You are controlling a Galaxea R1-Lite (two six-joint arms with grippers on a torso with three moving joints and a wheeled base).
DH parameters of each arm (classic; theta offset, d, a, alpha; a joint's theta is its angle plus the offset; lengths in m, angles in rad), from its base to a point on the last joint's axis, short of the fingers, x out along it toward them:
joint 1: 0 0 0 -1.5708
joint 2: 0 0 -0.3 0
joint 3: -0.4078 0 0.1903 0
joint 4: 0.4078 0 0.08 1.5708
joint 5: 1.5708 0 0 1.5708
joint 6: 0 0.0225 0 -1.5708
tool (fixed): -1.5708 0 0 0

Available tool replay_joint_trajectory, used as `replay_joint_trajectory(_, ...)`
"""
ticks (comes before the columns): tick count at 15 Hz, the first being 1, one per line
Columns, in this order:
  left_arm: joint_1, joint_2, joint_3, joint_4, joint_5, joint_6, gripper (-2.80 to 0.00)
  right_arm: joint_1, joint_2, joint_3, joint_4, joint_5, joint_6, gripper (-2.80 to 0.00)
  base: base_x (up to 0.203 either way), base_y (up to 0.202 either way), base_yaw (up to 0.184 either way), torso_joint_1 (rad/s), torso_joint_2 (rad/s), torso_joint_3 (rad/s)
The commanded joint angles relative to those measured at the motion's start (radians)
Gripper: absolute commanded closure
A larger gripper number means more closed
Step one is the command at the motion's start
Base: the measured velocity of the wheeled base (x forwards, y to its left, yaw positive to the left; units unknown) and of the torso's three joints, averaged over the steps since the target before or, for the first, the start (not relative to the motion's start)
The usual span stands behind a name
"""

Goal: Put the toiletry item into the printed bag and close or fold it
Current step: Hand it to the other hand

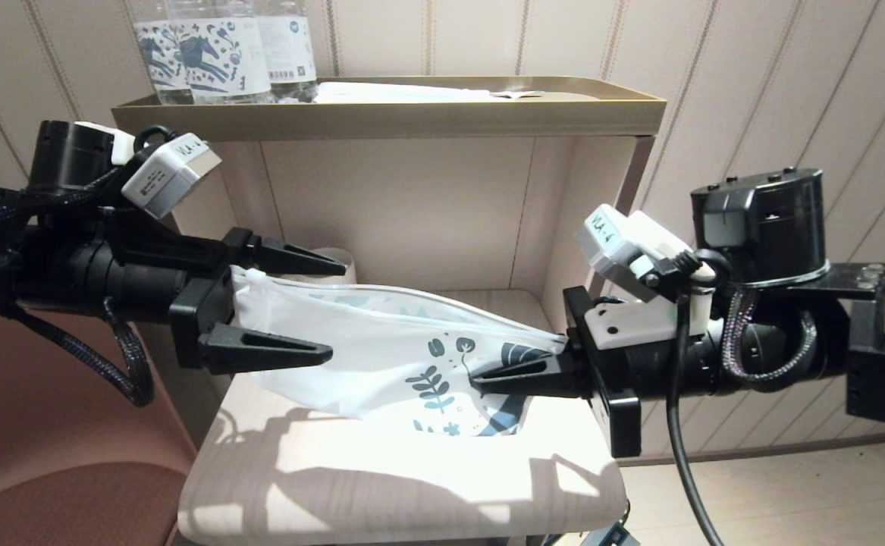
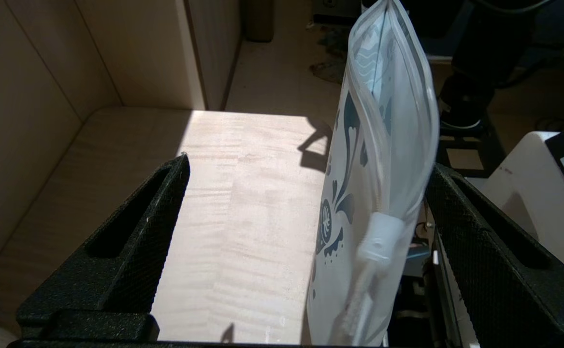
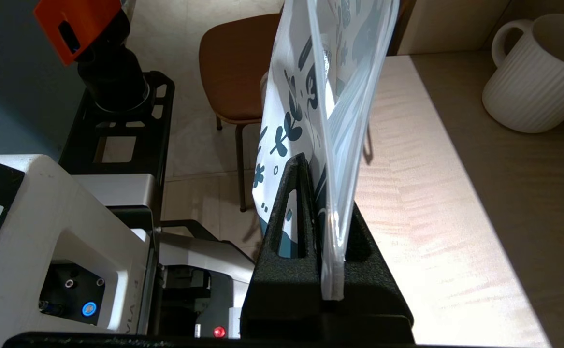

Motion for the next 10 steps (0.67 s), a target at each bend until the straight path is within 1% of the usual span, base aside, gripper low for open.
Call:
replay_joint_trajectory(1, -0.001, -0.003, -0.01, 0.032, 0.001, 0.029, -2.8, 0.001, 0.0, -0.001, -0.002, 0.005, -0.003, 0.0, 0.0, 0.0, 0.0, 0.0, 0.0, 0.0)
replay_joint_trajectory(3, -0.001, -0.002, -0.014, 0.105, 0.018, 0.1, -2.8, 0.001, -0.002, 0.0, -0.002, 0.008, -0.003, 0.0, 0.0, 0.0, 0.0, 0.0, 0.0, 0.0)
replay_joint_trajectory(4, -0.001, 0.001, -0.027, 0.142, 0.02, 0.124, -2.8, 0.001, -0.003, 0.0, -0.002, 0.009, -0.003, 0.0, 0.0, 0.0, 0.0, 0.0, 0.0, 0.0)
replay_joint_trajectory(5, -0.001, 0.004, -0.043, 0.159, 0.02, 0.129, -2.8, 0.001, -0.005, 0.0, -0.002, 0.009, -0.003, 0.0, 0.0, 0.0, 0.0, 0.0, 0.0, 0.0)
replay_joint_trajectory(10, -0.003, 0.024, -0.098, 0.167, 0.012, 0.125, -2.8, 0.001, 0.0, 0.0, -0.002, 0.008, -0.003, 0.0, 0.0, 0.0, 0.0, 0.0, 0.0, 0.0)
